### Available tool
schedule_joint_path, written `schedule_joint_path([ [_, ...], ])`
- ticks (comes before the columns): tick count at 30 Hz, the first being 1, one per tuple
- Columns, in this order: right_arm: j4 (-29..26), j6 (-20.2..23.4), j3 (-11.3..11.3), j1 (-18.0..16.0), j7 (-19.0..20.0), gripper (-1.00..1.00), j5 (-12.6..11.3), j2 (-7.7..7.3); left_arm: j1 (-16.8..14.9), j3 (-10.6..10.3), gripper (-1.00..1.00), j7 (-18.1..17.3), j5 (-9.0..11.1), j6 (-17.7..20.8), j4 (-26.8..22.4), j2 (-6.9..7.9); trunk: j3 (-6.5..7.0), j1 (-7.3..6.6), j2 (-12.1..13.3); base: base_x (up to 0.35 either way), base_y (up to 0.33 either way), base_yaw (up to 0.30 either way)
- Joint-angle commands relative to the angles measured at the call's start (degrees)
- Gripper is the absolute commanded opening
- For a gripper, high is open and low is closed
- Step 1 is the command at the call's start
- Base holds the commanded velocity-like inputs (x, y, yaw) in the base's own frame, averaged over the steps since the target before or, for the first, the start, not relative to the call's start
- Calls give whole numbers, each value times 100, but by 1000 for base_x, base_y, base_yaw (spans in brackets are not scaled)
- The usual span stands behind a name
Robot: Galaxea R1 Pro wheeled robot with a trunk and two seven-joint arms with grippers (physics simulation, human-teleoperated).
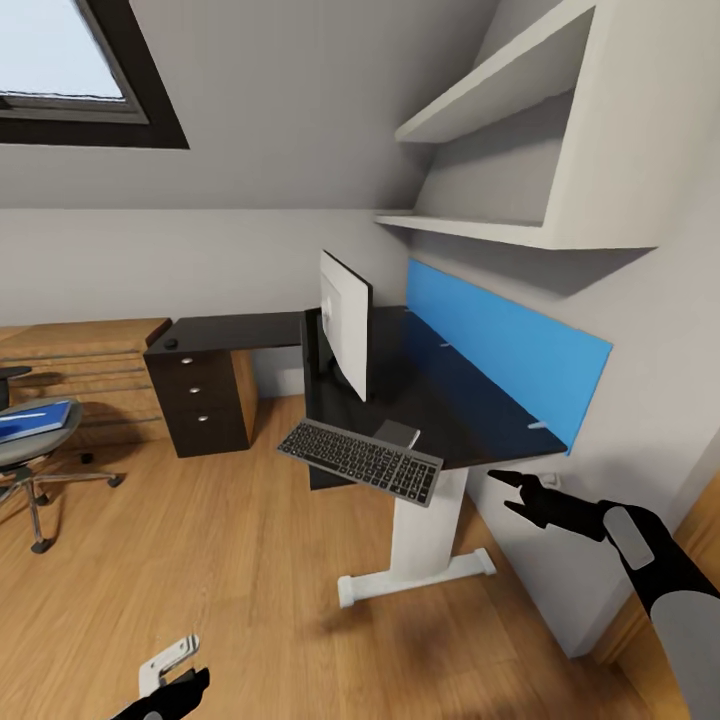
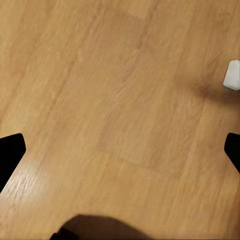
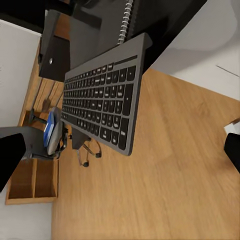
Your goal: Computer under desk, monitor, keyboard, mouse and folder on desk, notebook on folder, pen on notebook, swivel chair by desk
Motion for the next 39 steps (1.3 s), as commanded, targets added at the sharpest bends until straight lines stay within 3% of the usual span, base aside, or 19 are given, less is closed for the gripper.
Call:
schedule_joint_path([
  [1, 3, 33, -19, -5, 37, 100, 14, -1, -2, -19, 100, 49, 50, 11, 1, 4, -25, 22, -45, 0, 0, 0],
  [13, 12, 29, -21, 7, 677, 100, 31, -11, -2, -24, 100, 66, 55, 10, 42, -14, -240, 286, -526, 0, 0, 0],
  [21, 16, -113, -30, 12, 828, 100, 25, 23, -2, -19, 100, 83, 62, -5, 53, -18, -384, 462, -847, 0, 0, 0],
  [27, 27, -537, -38, 13, 844, 100, -15, 206, -2, -20, 100, 82, 61, -32, 54, -19, -491, 593, -1088, 0, 0, 0],
  [29, 33, -615, -39, 13, 846, 100, -8, 330, -2, -25, 100, 79, 56, -64, 54, -19, -527, 637, -1168, 0, 0, 0],
  [39, 38, -644, -54, 13, 843, 100, -5, 398, -2, -35, 100, 76, 54, -78, 55, -33, -707, 857, -1569, 0, 0, 0],
])
